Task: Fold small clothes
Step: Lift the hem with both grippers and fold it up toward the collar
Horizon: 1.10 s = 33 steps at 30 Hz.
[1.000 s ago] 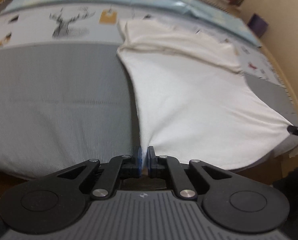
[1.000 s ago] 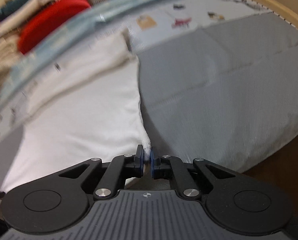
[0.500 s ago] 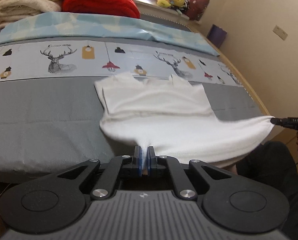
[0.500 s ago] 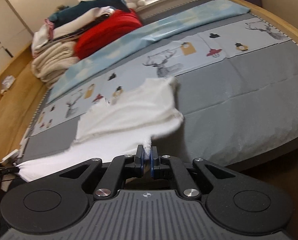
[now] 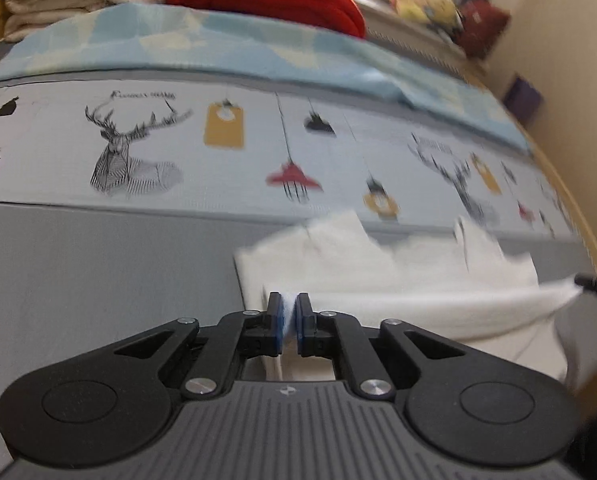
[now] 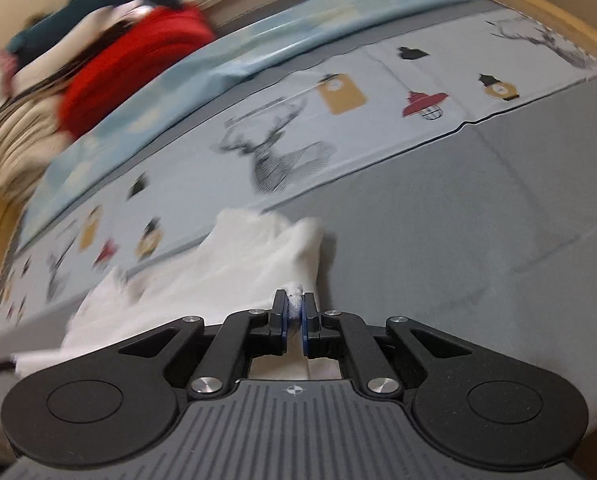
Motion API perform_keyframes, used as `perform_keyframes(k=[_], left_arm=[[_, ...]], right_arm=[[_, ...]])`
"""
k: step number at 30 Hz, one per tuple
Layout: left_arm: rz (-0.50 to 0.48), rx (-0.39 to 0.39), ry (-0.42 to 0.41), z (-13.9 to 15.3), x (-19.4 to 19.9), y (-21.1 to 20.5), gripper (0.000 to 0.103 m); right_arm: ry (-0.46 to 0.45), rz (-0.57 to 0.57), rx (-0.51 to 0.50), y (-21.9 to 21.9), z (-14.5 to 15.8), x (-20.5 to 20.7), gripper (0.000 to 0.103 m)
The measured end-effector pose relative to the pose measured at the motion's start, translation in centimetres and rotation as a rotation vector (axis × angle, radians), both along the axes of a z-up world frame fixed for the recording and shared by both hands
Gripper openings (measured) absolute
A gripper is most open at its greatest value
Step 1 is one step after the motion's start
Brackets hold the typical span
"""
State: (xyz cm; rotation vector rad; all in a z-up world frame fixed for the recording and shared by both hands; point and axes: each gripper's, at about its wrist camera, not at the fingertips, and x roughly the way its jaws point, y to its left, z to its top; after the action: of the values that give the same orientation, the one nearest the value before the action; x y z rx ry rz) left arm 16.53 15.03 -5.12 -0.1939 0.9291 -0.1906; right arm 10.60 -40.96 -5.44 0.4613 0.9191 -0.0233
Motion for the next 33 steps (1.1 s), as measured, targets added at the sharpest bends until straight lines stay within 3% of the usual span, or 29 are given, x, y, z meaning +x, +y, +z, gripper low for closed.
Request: perform_keyframes(k=[2,3,5,8,12,14,16,23,26,28,29,33], left_arm=[[0.073,-0.045,0.034,-1.5,1.0,1.1,0.018],[0.089,-0.087,0.092,-2.3,1.4,1.7,0.018],[0.079,-0.108,0.112,-2.8,1.9,1.8,0.018],[0.016,-0.037,0.115,-4.0,2.5,1.0,0.022],[0.011,-0.029,0.147,-6.0,3.3,0.5,0.022],[0.007,-0.036,0.124,-6.0,3.8,-0.1,0.024],[0.006,-0.046,0.092,-5.9,4.1,-0.7,0.035],[0.038,0.006,0.116,-7.3,6.3,-1.8,0.035],[0.036,0.015,0.1,-7.4,7.0,-2.2,0.033],[0.027,0.025,0.083,-7.2,7.2,-2.3,0.01],[0.02,0.03,0.074,-7.0,7.2,-2.4,0.01],[0.044,0.042,-0.048,-4.8,6.8,-2.0,0.005]], right_arm=[[-0.033,-0.064,-0.062,0.2,-1.3,1.1,0.01],[-0.037,-0.078,-0.09,0.3,-2.0,1.3,0.011],[0.037,-0.062,-0.083,0.1,-3.5,1.8,0.012],[0.022,0.02,-0.094,0.6,-4.2,2.1,0.015],[0.077,0.093,-0.13,1.4,-6.4,2.5,0.018],[0.092,0.098,-0.148,1.6,-6.8,3.2,0.019],[0.062,0.083,-0.14,1.7,-6.8,3.8,0.025],[0.036,0.07,-0.121,2.5,-7.1,6.2,0.028],[0.022,0.078,-0.128,3.2,-6.9,7.0,0.028],[0.005,0.086,-0.143,3.8,-6.6,7.3,0.022],[-0.004,0.085,-0.161,4.1,-6.4,7.5,0.008],[-0.127,0.049,-0.178,4.6,-4.2,7.5,0.005]])
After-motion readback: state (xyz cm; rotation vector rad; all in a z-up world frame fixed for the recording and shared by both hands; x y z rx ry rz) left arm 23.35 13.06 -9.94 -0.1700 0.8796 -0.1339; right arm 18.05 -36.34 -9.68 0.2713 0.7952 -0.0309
